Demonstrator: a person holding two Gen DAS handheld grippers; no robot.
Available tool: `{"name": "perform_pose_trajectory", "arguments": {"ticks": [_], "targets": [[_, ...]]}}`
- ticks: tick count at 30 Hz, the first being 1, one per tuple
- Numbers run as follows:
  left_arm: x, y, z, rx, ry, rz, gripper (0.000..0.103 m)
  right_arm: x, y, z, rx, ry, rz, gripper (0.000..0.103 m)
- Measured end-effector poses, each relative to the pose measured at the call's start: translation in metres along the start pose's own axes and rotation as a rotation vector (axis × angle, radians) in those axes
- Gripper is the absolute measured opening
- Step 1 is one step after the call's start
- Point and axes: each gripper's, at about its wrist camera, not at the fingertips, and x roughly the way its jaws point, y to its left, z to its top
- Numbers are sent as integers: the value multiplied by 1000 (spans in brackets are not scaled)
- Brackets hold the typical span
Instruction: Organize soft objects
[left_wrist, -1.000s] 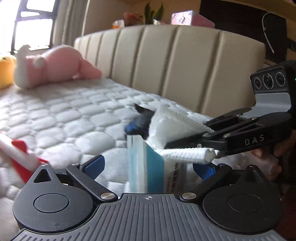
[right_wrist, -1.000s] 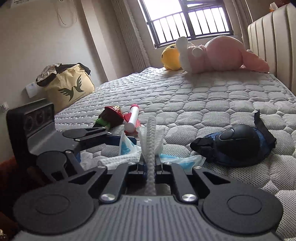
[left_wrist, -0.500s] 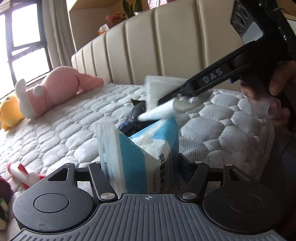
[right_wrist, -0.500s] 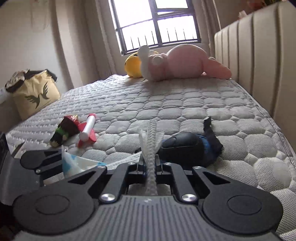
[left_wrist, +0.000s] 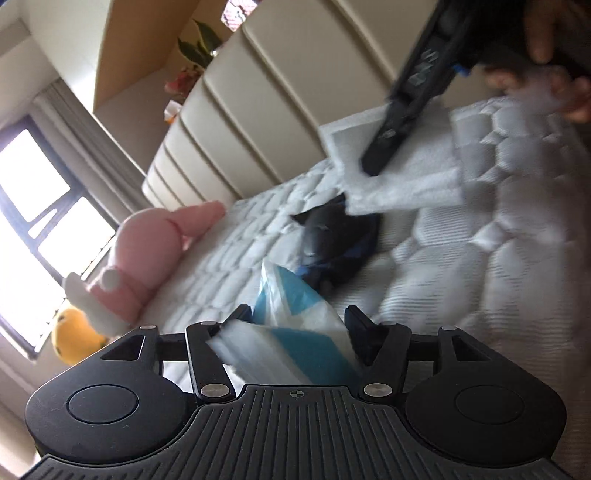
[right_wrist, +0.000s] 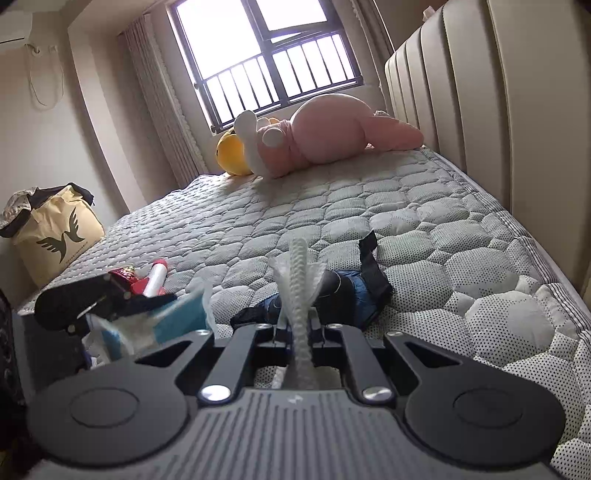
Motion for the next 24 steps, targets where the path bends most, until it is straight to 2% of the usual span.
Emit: {"name": "perform_pose_trajectory", "arguments": {"ticks": [1,2,3,5,9,11,13,15,18,21,24], "targets": [[-7,-4,0,-33,-17,-9,77,1,1,2,-1,-2,-1,8],[-15,-6,0,-74,-35,-18,89,2,2,4,-4,-5,-1,8],[-22,-8,-1,-117,-51,-21,95,4,5,6,-10,-10,1,8],[-35,-7,0,-207,-61,-19,95,6,12,11,-25,-20,9,8],[-50,7,-4,-380,-32,-75,96,5,35,19,-56,-47,109,8],[-52,13,-6,-444,-12,-99,96,5,48,22,-50,-41,225,8],[-53,15,-9,-488,5,-119,96,12,62,19,-39,5,346,8],[-53,18,-11,-549,12,-166,97,21,79,9,-76,67,398,8],[-49,26,-16,-642,38,-212,99,29,89,-10,-180,113,320,8],[-43,36,-23,-730,86,-199,99,28,67,-13,-128,110,239,8],[-39,50,-33,-860,126,-210,99,26,44,-15,-84,101,150,8]]}}
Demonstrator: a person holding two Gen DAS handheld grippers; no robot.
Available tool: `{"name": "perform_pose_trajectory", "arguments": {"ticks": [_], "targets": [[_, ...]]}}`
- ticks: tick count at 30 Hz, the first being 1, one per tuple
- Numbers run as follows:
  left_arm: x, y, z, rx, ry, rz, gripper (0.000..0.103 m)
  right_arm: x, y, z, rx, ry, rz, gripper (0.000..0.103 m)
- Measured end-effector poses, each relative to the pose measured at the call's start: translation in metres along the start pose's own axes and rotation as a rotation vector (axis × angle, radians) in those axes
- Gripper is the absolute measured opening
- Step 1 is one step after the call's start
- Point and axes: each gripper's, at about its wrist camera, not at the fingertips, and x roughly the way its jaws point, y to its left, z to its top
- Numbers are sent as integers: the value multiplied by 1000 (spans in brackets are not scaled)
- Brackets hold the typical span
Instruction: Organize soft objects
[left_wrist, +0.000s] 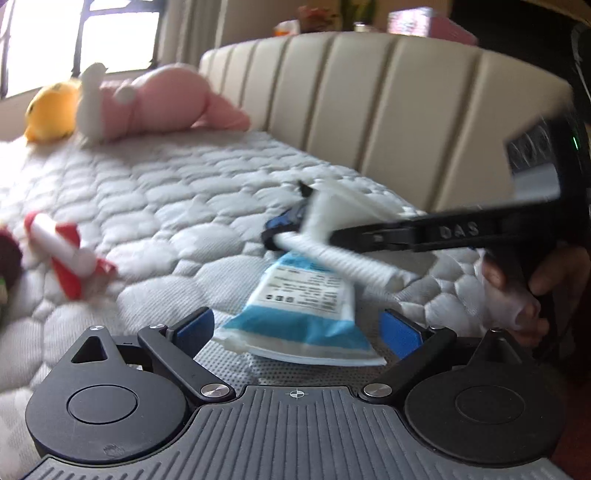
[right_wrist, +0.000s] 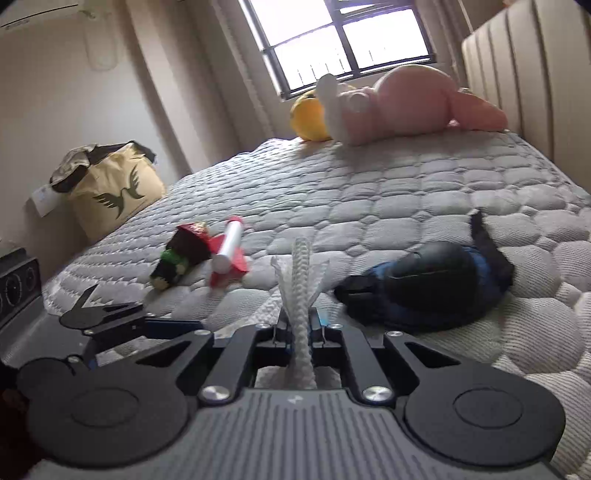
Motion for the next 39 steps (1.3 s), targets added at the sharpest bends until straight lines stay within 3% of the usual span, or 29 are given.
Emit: {"name": "perform_pose_trajectory", "arguments": {"ticks": [3,9,12,16,21,22,23,27,29,32,34,35,37,39], "targets": [[1,22,3,-188,36,-42,99,-1,-19,-5,50,12,-31,8],[4,57,1,-524,98,-166,100,3,-36,-16,98,27,-3,8],[-2,65,4,-562,78,-147,100,3,-38,-20,109,24,19,8],[25,62,12,-576,169,-197,100,9,-44,-24,124,34,38,8],[56,38,28,-375,142,-191,99,5,-42,-27,141,29,36,8],[60,33,30,-320,141,-179,97,3,-43,-27,144,26,30,8],[63,26,31,-258,146,-160,83,0,-45,-27,146,23,25,8],[50,-1,31,-15,86,-106,77,-18,-52,-21,181,-24,10,8],[34,-19,28,158,-7,7,75,-24,-52,-13,185,-57,8,8],[18,-47,7,534,-245,277,75,-27,-44,3,155,-104,-1,8],[22,-56,-16,765,-355,434,75,-26,-37,14,136,-127,2,8],[27,-55,-24,805,-346,448,75,-23,-33,19,126,-133,3,8],[33,-47,-32,756,-279,393,75,-14,-24,27,102,-126,5,8],[33,-43,-38,728,-262,363,76,-2,-12,33,66,-104,2,8]]}}
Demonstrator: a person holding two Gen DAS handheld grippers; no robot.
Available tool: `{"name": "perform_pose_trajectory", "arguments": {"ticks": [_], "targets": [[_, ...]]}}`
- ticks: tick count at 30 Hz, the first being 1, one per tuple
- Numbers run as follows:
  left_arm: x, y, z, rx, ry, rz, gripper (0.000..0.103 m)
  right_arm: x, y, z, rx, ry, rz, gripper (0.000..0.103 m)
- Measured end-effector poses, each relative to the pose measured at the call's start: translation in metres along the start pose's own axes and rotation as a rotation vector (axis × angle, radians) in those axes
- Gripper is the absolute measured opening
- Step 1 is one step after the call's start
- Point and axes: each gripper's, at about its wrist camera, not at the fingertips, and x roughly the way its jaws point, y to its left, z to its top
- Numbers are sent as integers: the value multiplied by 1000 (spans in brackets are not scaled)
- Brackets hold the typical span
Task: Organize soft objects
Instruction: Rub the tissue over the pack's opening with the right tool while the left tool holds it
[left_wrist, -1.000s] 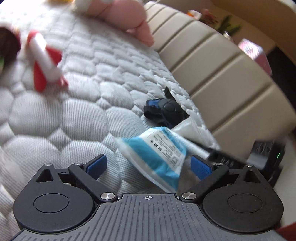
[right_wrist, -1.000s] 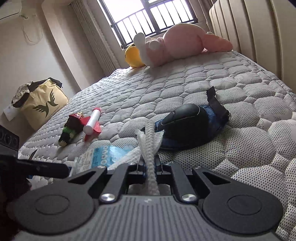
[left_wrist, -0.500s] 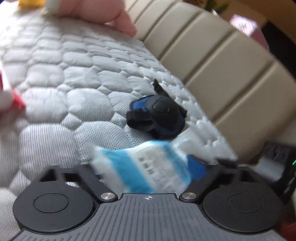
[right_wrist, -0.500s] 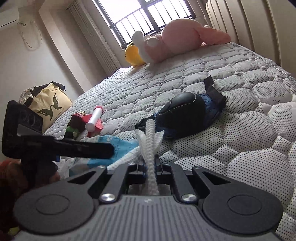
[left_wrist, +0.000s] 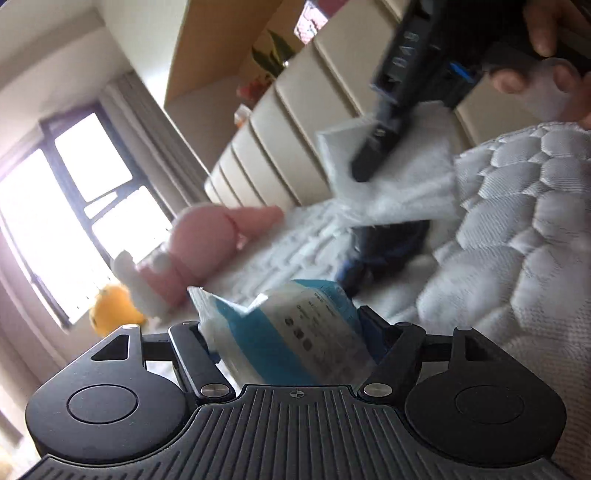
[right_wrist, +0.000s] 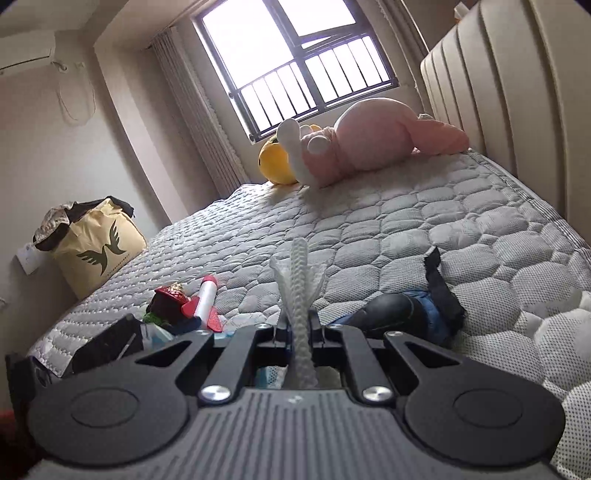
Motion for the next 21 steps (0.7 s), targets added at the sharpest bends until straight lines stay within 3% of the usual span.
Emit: {"name": "perform_pose_trajectory", "arguments": {"ticks": [3,7,10,14,17,21], "targets": [[-3,4,-1,-29,-6,-60,78,20,22,3,-42,32,25,8],[-1,-5,-5,17,21,-84,78,32,51,8,-12,33,256,8],[1,-5,-6,20,28,-82,78,41,67,-2,-22,84,331,8],[4,2,-7,-27,46,-91,76,44,63,-22,-56,122,249,8],[8,2,-8,-20,58,-117,63,33,42,-26,-13,105,207,8],[9,0,-9,-2,50,-111,58,22,18,-25,-12,72,61,8]]}}
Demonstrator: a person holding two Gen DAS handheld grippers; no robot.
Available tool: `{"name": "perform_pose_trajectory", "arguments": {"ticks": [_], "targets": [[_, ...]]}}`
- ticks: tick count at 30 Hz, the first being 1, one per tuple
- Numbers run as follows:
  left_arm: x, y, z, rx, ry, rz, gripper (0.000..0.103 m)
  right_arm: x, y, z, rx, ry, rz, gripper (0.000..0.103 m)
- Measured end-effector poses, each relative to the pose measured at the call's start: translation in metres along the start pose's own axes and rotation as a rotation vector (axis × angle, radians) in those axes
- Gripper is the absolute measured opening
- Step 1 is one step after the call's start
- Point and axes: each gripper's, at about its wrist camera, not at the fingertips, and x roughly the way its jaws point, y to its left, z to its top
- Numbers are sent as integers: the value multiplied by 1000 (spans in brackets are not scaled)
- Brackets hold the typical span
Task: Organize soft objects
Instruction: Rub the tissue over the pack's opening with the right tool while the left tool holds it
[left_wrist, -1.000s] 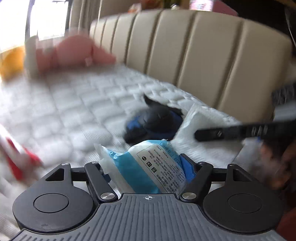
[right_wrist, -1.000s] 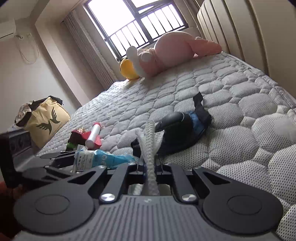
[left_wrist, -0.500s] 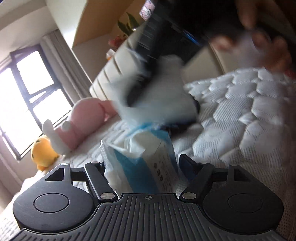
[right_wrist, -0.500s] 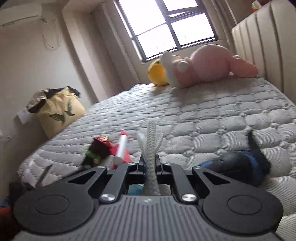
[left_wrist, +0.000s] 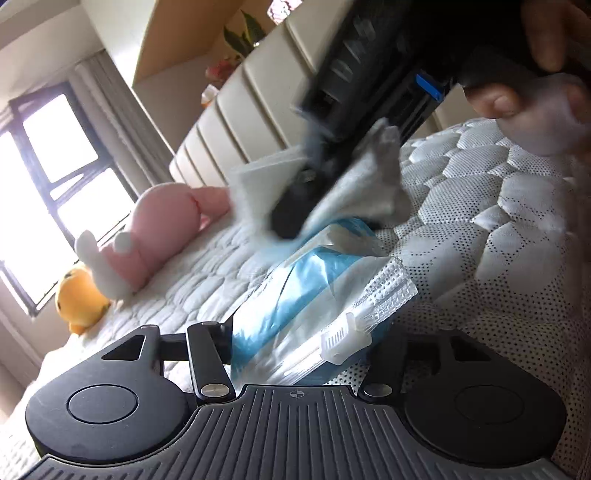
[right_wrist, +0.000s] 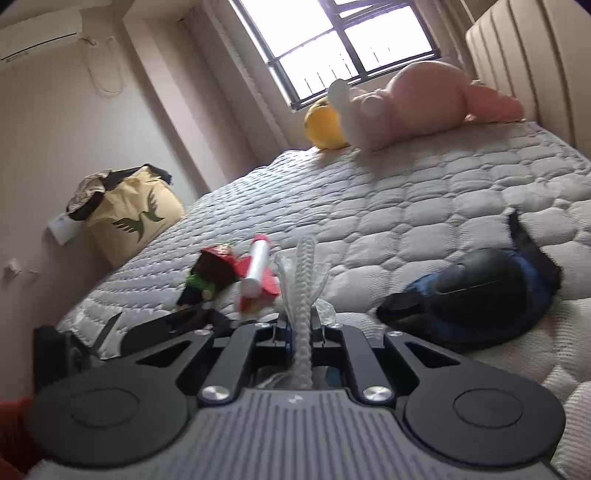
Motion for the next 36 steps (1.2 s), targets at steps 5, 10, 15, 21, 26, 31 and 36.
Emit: {"name": "perform_pose_trajectory", "arguments": {"ticks": [5,10,15,21,26,31,36], "targets": [[5,8,2,-31,13,16,57,-8,-28,-3,60,11,-89,8],[8,-5,6,57,31,40,57,-22,-19,13,136,-50,122,8],[-7,7,11,-11,57,40,96,-14,14,24,60,-42,270,8],[-32,40,2,-262,160,-129,95,4,15,-4,-55,78,129,8],[-45,45,3,-360,155,-290,98,-5,-5,-15,-4,83,46,8],[-37,36,15,-403,122,-300,100,-7,-12,-19,23,79,43,8],[-22,19,30,-380,89,-200,85,-19,-23,-13,67,17,52,8]]}}
